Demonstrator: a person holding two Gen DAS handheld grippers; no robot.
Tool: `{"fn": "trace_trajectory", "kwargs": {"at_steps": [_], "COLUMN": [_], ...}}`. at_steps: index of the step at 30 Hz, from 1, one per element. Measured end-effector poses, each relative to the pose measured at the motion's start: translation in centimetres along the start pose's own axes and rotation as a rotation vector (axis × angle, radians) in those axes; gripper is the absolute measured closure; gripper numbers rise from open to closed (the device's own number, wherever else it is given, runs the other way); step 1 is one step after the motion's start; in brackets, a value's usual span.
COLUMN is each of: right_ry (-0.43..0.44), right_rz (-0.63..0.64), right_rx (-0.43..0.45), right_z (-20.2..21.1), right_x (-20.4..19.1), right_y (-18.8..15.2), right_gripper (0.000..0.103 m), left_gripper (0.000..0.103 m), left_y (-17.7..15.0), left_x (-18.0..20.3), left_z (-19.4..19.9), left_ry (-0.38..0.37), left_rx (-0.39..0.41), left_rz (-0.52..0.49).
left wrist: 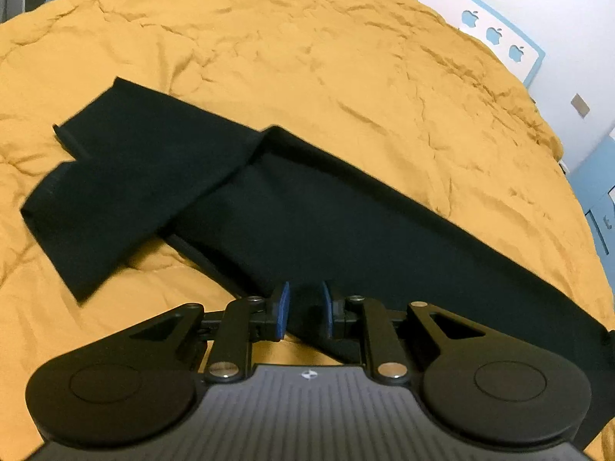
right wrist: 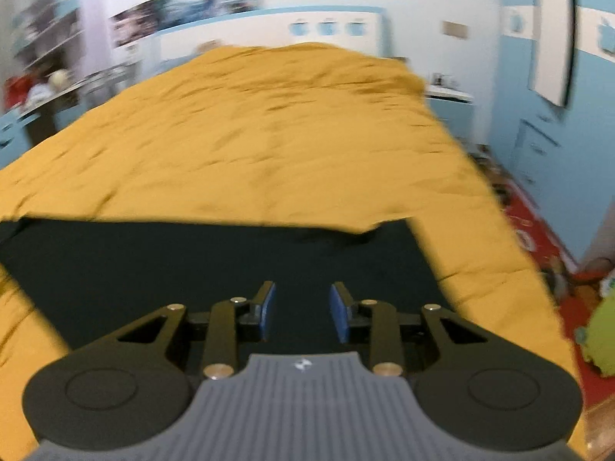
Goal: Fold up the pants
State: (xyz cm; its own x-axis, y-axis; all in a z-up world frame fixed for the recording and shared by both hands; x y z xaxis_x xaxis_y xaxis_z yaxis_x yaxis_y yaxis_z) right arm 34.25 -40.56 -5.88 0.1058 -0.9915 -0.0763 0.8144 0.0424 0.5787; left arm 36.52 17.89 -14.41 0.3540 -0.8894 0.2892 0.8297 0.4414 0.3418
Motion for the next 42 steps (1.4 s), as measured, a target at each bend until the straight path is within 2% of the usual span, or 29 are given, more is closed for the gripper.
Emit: {"fn": "trace_trajectory", "kwargs": {"at_steps": [4, 9, 11, 12, 14, 16, 18, 20, 22, 24, 25, 26, 29, 32, 35, 38, 40, 41, 42], "right_ry": [0.033, 0.089, 0.039, 0.006, -0.029, -0.018, -0.061, -0.072, -0.066, -0.075, -0.067, -0.035, 0.054, 0.099, 0.087, 0.102, 0.102, 0.1, 0.094], "right_rz": [-0.064, -0.129, -0.127, -0.129, -0.149, -0.185, -0.191, -0.202, -0.204, -0.195, -0.189, -0.18, -0.141, -0.096, -0.065, -0.093, -0.105, -0.111, -0.112], "right_rx": [0.006, -0.028, -0.057, -0.072, -0.09, -0.094, -0.091, -0.088, -0.065, -0.025, -0.01, 0.006, 0.017, 0.01, -0.005, -0.03, -0.051, -0.066, -0.071], "right_z": [-3.4, -9.3, -12.2, -13.4, -15.1, -16.0, -16.3, -15.7, -14.3, -12.1, -10.9, -9.4, -6.3, -4.5, -4.3, -4.5, -4.9, -5.1, -5.0], "right_x": [4.4, 6.8, 7.5, 7.9, 9.1, 10.1, 10.4, 10.4, 10.1, 9.3, 8.7, 7.8, 4.4, 0.8, -2.2, -4.2, -5.0, -5.5, -5.9], "right_y": [3.4, 5.7, 6.2, 6.3, 5.9, 5.3, 5.2, 4.9, 4.7, 4.4, 4.1, 3.6, 1.6, -0.8, -3.0, -4.8, -5.6, -5.9, -6.4], "right_gripper": [0.084, 0.093, 0.095, 0.103, 0.103, 0.103, 0.103, 0.103, 0.103, 0.098, 0.098, 0.096, 0.079, 0.078, 0.078, 0.078, 0.078, 0.078, 0.078], "left_gripper": [0.089, 0.097, 0.097, 0.097, 0.097, 0.097, 0.097, 0.096, 0.086, 0.073, 0.072, 0.068, 0.052, 0.051, 0.049, 0.047, 0.048, 0.055, 0.07], "left_y": [-0.4, -0.7, -0.7, -0.7, -0.8, -0.8, -0.6, -0.6, -0.8, -1.2, -1.5, -1.7, -2.3, -2.6, -2.4, -1.9, -2.1, -2.3, -2.5], "left_x": [-0.1, -0.7, -1.1, -1.2, -1.2, -1.2, -1.1, -0.7, -0.3, -0.2, -0.2, -0.4, -1.1, -2.2, -3.9, -5.3, -5.5, -5.5, -5.5], "left_z": [-1.3, -2.4, -2.6, -2.7, -2.9, -2.9, -2.7, -2.0, -0.5, 1.1, 1.9, 2.7, 4.6, 5.1, 4.4, 3.1, 2.3, 1.9, 1.7], "left_ry": [0.038, 0.075, 0.061, 0.06, 0.062, 0.066, 0.07, 0.075, 0.089, 0.141, 0.171, 0.202, 0.294, 0.412, 0.508, 0.531, 0.51, 0.497, 0.49], "left_rx": [-0.022, -0.034, -0.039, -0.04, -0.04, -0.042, -0.044, -0.034, -0.016, 0.01, 0.022, 0.034, 0.056, 0.076, 0.087, 0.077, 0.06, 0.047, 0.045], "left_rz": [0.014, 0.039, 0.059, 0.061, 0.054, 0.049, 0.041, 0.004, -0.07, -0.158, -0.201, -0.248, -0.377, -0.473, -0.538, -0.581, -0.608, -0.623, -0.637]}}
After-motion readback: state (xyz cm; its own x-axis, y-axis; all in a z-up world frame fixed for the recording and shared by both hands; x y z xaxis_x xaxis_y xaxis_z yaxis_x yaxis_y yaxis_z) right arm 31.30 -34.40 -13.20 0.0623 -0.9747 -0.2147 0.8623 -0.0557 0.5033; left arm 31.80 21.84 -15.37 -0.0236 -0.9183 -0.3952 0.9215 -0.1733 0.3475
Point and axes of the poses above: each gripper's, at about its wrist camera, not at the fingertips, and z roughly against the way its jaws point, x to its right, y to its top, the point moved 3 cm from there along -z, roughly the way its jaws point, and after that the axes turned 15 degrees about -x, right-handed, at the moved point
